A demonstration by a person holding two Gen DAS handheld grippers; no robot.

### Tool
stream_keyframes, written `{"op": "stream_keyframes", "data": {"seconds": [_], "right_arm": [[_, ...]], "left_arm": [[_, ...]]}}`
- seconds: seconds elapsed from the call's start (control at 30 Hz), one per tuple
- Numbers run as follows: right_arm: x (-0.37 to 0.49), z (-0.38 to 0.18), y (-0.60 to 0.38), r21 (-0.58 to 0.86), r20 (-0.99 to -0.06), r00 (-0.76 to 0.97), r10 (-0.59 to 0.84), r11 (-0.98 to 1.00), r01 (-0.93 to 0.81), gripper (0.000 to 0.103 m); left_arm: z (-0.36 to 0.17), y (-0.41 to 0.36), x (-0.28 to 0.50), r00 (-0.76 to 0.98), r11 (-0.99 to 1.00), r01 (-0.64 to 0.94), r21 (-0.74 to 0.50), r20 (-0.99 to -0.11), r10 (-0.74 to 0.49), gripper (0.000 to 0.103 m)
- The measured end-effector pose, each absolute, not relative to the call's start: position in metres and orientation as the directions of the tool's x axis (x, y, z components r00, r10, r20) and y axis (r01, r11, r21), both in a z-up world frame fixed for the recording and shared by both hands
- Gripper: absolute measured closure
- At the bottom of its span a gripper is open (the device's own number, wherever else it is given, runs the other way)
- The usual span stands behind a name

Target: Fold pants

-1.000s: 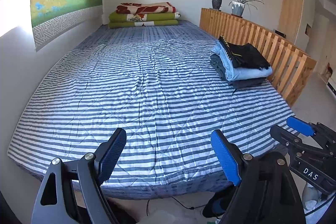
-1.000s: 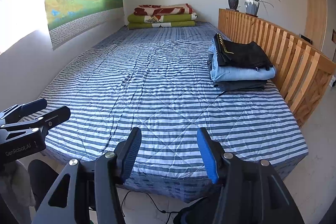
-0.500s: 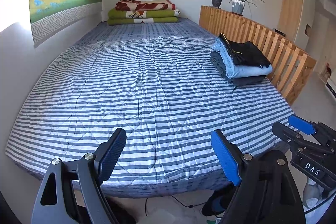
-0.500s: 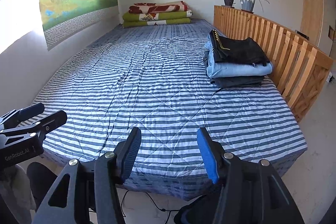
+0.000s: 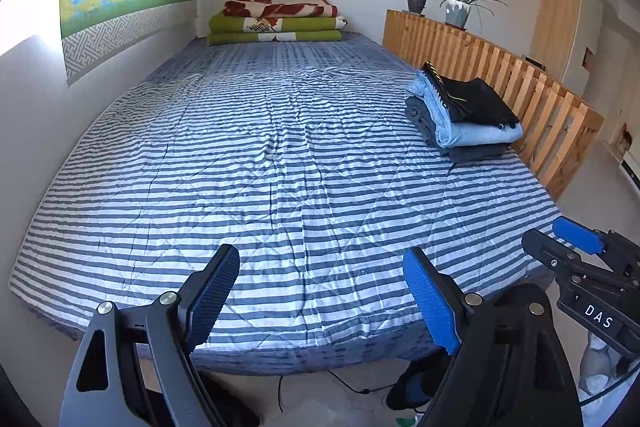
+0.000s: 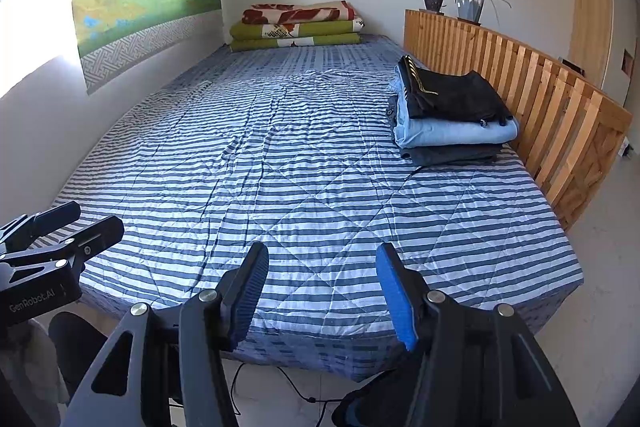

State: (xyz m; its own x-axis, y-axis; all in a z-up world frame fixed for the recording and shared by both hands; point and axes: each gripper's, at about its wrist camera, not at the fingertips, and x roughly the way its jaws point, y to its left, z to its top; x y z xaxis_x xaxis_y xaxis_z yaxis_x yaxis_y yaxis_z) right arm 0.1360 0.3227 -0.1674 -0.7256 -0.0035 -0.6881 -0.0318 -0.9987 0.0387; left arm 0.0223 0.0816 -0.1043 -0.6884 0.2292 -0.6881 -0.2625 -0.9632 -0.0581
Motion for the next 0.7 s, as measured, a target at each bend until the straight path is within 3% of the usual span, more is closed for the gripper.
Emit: {"op": "stream_keyframes", "data": {"seconds": [0.7], "right_arm": [[0.117, -0.183, 0.328, 0.056, -0.719, -0.694, -0.014, -0.998, -0.038, 0.051]], "left_arm": [[-0.117, 0.095, 0.003, -0.668, -0.957, -0.288, -0.036, -0.709, 0.228, 0.015]]}}
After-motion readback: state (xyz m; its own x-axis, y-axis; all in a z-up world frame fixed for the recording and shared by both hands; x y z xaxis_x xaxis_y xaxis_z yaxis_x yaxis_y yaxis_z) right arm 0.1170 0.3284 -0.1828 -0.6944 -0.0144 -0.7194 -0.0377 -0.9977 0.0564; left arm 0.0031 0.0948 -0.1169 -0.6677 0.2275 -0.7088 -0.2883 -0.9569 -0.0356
